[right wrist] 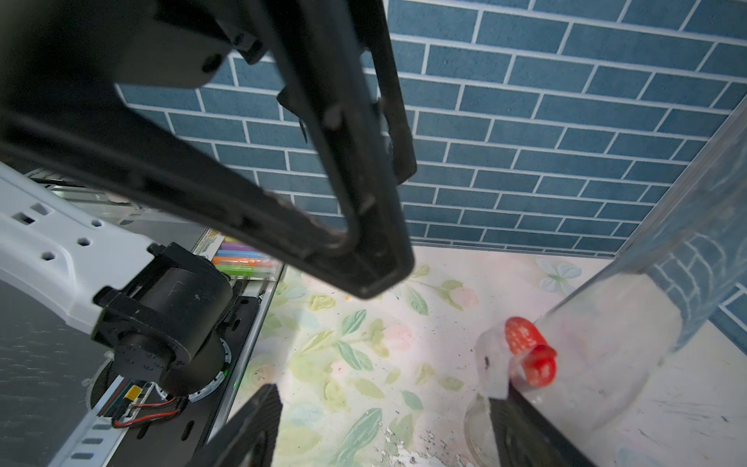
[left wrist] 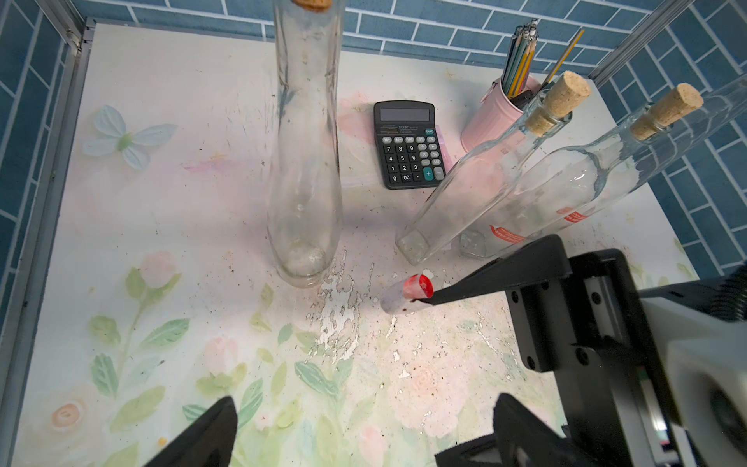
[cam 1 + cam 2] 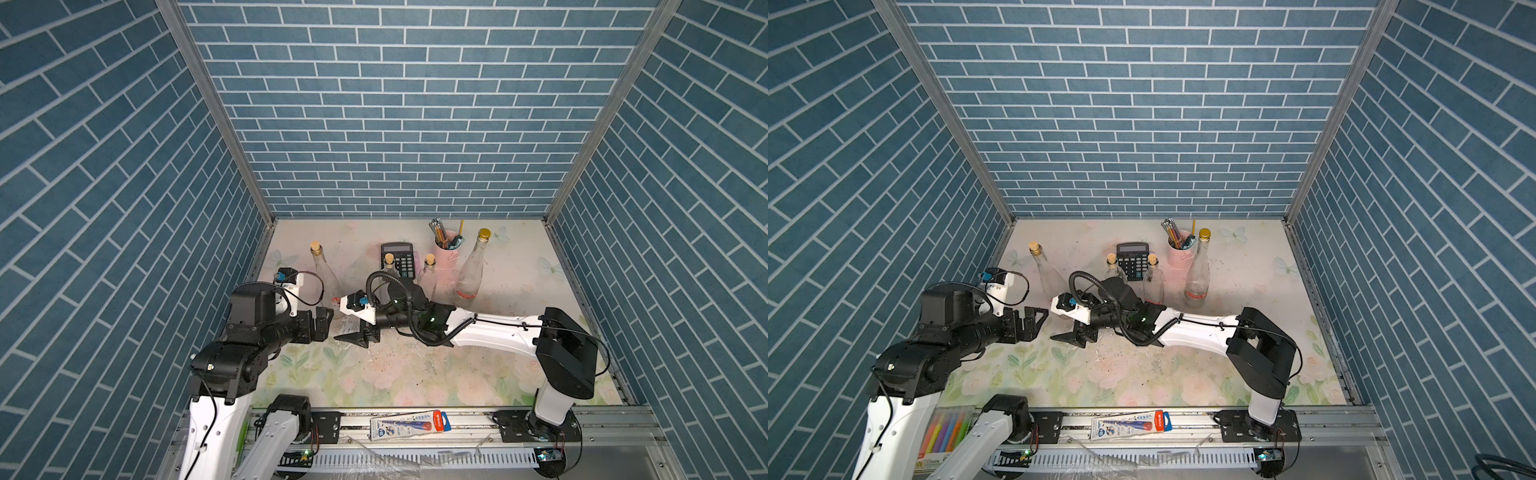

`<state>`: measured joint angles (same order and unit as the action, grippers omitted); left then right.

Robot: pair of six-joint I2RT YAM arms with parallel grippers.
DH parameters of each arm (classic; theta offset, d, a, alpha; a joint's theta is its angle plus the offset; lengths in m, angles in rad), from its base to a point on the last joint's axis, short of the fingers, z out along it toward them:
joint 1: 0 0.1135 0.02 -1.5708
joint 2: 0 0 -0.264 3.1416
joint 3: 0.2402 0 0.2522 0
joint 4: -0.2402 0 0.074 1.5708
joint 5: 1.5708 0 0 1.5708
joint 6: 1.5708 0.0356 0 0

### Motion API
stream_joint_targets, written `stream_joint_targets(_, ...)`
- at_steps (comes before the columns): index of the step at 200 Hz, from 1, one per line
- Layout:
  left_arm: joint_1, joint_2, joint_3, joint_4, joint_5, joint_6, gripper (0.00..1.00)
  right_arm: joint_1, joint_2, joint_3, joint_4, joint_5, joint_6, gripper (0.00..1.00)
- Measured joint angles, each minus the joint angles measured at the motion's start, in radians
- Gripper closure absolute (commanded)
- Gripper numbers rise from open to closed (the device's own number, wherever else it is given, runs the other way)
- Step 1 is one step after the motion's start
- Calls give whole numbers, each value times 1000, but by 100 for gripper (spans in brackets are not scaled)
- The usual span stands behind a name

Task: Remove the label from the bottle
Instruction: Place the label at the center of the board.

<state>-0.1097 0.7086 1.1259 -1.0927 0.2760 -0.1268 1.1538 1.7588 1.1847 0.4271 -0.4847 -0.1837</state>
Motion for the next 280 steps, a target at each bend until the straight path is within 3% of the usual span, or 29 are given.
stream_joint_targets(44,0,48,-12,23,4,-27,0,1,0,0,5,-10,0,18)
stream_joint_targets(125,0,132,-58,78,-91,-85,0,5,-10,0,14,-9,0,18)
stream_joint_targets(215,33,144,-76,106,-174,-109,0,3,-12,0,10,-1,-1,18)
stream_joint_targets(247,42,113,-56,106,-143,-88,0,1,-12,0,-2,-1,-1,18)
stream_joint_targets(280,45,102,-19,108,-28,-58,1,-1,-12,0,-16,-2,-1,18)
